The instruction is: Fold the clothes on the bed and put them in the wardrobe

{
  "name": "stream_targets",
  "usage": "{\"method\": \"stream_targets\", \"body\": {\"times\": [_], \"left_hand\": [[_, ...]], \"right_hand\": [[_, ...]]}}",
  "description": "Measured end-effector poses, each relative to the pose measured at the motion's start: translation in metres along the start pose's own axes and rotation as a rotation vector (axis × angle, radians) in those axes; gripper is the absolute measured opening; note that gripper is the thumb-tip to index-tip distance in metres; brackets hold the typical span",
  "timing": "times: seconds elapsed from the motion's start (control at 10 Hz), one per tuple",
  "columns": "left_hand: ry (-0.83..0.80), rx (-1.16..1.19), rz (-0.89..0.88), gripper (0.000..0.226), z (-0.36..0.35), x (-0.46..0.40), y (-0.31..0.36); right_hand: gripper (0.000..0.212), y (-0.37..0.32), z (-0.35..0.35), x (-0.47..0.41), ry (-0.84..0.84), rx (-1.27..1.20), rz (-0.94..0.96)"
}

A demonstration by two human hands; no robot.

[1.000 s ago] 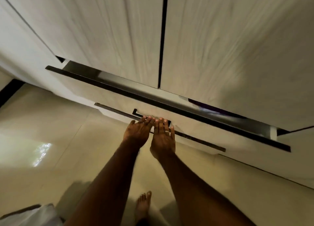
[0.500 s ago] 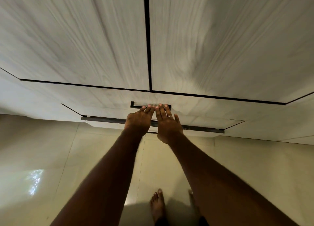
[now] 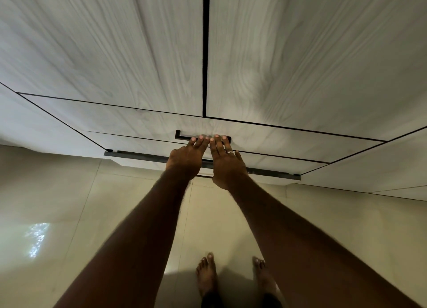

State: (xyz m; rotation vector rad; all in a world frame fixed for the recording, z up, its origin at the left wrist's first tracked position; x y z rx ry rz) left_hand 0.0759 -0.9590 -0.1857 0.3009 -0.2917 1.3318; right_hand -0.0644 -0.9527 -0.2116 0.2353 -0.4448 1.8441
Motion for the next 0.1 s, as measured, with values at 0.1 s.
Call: {"method": "stream_targets", "body": {"times": [0.1], "left_hand": [[-0.04, 0.097, 0.008, 0.087, -0.0018, 0.0037, 0.0001]], "right_hand": [[0.105, 0.0071, 0.0191, -0.0029, -0.083, -0.034, 0.021]]}}
Point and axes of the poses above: each hand's wrist, its own x-axis away from the middle knuckle, its own z-axis out of the back of the hand, y = z × x, the point moved 1 cm from there along -x, towards the middle knuckle, and after that the axes turned 1 degree about y, right-handed, at the moved point
